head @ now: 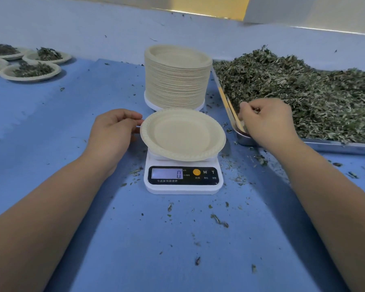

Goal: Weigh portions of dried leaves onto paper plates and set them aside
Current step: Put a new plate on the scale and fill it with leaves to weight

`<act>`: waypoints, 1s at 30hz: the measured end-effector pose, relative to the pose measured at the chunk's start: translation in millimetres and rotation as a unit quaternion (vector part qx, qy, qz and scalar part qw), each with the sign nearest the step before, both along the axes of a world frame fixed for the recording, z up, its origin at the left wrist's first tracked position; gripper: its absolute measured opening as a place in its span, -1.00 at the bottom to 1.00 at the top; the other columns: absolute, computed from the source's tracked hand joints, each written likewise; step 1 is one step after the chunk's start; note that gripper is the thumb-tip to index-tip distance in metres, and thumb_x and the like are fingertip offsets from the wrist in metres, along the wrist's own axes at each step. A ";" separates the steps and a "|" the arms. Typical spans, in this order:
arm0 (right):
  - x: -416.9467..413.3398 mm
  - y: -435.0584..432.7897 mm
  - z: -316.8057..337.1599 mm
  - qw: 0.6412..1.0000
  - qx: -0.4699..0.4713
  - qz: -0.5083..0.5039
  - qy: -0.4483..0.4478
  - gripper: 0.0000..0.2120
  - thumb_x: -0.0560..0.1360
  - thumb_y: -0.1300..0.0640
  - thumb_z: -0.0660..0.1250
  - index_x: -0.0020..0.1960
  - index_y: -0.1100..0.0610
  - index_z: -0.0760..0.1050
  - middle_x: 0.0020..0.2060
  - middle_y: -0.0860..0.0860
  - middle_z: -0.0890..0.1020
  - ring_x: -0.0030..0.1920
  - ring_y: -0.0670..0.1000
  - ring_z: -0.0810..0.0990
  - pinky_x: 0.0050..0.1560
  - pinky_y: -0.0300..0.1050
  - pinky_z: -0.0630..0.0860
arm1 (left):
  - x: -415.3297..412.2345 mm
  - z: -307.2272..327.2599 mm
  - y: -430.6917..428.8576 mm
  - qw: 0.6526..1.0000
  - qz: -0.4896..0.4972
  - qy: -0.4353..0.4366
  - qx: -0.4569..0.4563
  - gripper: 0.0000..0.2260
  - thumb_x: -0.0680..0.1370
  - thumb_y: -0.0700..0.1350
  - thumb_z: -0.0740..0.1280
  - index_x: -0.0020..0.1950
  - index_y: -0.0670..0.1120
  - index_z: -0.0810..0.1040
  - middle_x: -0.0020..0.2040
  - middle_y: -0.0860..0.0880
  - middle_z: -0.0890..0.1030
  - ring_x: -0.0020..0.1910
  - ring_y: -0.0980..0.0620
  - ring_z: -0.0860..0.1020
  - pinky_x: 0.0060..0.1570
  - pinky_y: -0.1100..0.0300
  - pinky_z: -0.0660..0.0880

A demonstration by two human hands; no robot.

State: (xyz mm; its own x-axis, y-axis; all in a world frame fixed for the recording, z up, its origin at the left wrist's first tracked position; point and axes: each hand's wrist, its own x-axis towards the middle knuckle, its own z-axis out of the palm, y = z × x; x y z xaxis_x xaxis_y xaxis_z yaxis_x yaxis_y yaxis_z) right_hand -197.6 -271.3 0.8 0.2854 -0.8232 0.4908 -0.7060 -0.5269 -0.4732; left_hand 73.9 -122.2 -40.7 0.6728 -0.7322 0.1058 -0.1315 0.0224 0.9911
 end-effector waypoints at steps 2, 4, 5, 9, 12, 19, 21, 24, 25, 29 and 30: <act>9.9 1.3 10.4 0.999 0.007 0.005 -0.047 -0.55 0.61 -0.01 0.22 -0.19 0.33 0.60 -0.41 0.26 0.56 -0.47 0.08 0.39 -0.38 -0.08 0.39 | -1.1 0.3 0.4 1.000 0.002 -0.006 0.001 -0.77 0.56 -0.28 0.26 -0.06 -0.07 0.68 -0.24 0.09 0.72 -0.29 0.18 0.66 -0.14 0.18 0.55; 28.4 10.4 22.1 0.996 0.004 0.025 -0.084 -0.57 0.60 0.02 0.24 -0.22 0.35 0.59 -0.48 0.20 0.51 -0.51 0.09 0.39 -0.40 -0.16 0.32 | -2.3 0.4 1.1 1.000 0.003 -0.008 0.003 -0.78 0.56 -0.28 0.26 -0.08 -0.06 0.68 -0.24 0.09 0.72 -0.29 0.18 0.66 -0.11 0.14 0.58; 39.8 17.2 28.0 0.993 0.014 0.048 -0.109 -0.59 0.59 0.03 0.26 -0.26 0.31 0.60 -0.52 0.11 0.51 -0.53 0.05 0.40 -0.40 -0.18 0.34 | -2.5 0.7 1.9 1.000 0.003 -0.003 0.000 -0.78 0.56 -0.28 0.25 -0.07 -0.07 0.67 -0.24 0.09 0.72 -0.29 0.17 0.66 -0.07 0.09 0.61; 79.4 48.8 44.4 0.950 0.155 0.235 -0.135 -0.65 0.64 0.00 0.29 -0.19 0.15 0.68 -0.43 -0.05 0.63 -0.45 -0.08 0.54 -0.31 -0.17 0.53 | -3.2 1.9 3.1 1.000 0.001 0.011 -0.006 -0.80 0.56 -0.28 0.26 -0.04 -0.08 0.66 -0.21 0.07 0.73 -0.26 0.15 0.68 0.10 -0.07 0.60; 88.4 49.4 46.1 0.947 0.159 0.275 -0.045 -0.62 0.67 -0.07 0.22 -0.10 0.14 0.68 -0.24 -0.01 0.71 -0.22 -0.02 0.68 -0.24 -0.24 0.53 | -4.1 1.8 2.1 1.000 0.002 0.017 -0.009 -0.80 0.57 -0.28 0.25 -0.05 -0.08 0.65 -0.21 0.07 0.73 -0.27 0.16 0.68 0.12 -0.03 0.61; 60.3 -6.5 40.7 0.974 0.133 0.157 -0.099 -0.66 0.64 -0.02 0.26 -0.13 0.15 0.68 -0.25 0.01 0.72 -0.22 -0.07 0.68 -0.23 -0.31 0.51 | -5.9 2.4 1.6 1.000 0.003 0.005 0.001 -0.77 0.57 -0.26 0.23 -0.07 -0.03 0.65 -0.24 0.15 0.71 -0.30 0.23 0.65 0.00 0.09 0.58; 48.1 -27.5 29.8 0.995 0.060 0.067 -0.038 -0.72 0.59 0.01 0.27 -0.16 0.11 0.65 -0.33 0.00 0.66 -0.36 -0.09 0.57 -0.29 -0.25 0.42 | -5.9 2.2 1.1 1.000 0.003 0.001 0.004 -0.77 0.57 -0.26 0.24 -0.07 -0.03 0.65 -0.24 0.15 0.71 -0.29 0.22 0.65 0.00 0.09 0.58; 30.1 -54.5 21.6 0.997 0.003 -0.030 0.073 -0.84 0.58 0.13 0.25 0.01 0.02 0.62 -0.16 -0.07 0.66 -0.26 -0.07 0.58 -0.24 -0.29 0.41 | -6.6 2.4 1.4 1.000 0.004 -0.008 0.008 -0.78 0.57 -0.26 0.25 -0.06 -0.04 0.66 -0.25 0.17 0.70 -0.30 0.24 0.65 -0.10 0.15 0.54; 25.1 -63.4 19.8 0.993 0.015 -0.049 0.106 -0.82 0.58 0.16 0.26 0.10 0.04 0.61 -0.05 0.00 0.67 -0.17 0.02 0.61 -0.15 -0.24 0.46 | -6.6 2.5 1.5 1.000 0.005 -0.009 0.007 -0.78 0.57 -0.26 0.24 -0.05 -0.04 0.66 -0.25 0.17 0.70 -0.30 0.24 0.65 -0.12 0.16 0.52; 9.5 -84.9 6.6 0.936 0.041 -0.113 0.331 -0.65 0.61 -0.06 0.31 0.34 0.05 0.49 0.21 0.14 0.61 0.24 0.22 0.52 0.22 0.16 0.48 | -5.5 1.4 0.6 1.000 0.006 -0.011 0.009 -0.78 0.57 -0.26 0.25 -0.05 -0.03 0.66 -0.26 0.18 0.70 -0.30 0.25 0.65 -0.14 0.17 0.51; 7.5 -87.6 3.0 0.912 0.039 -0.117 0.391 -0.60 0.61 -0.14 0.26 0.37 0.03 0.46 0.25 0.13 0.58 0.31 0.22 0.47 0.30 0.22 0.40 | -5.0 0.8 0.5 1.000 0.006 -0.013 0.011 -0.78 0.57 -0.27 0.25 -0.05 -0.03 0.66 -0.25 0.18 0.70 -0.29 0.25 0.65 -0.14 0.18 0.51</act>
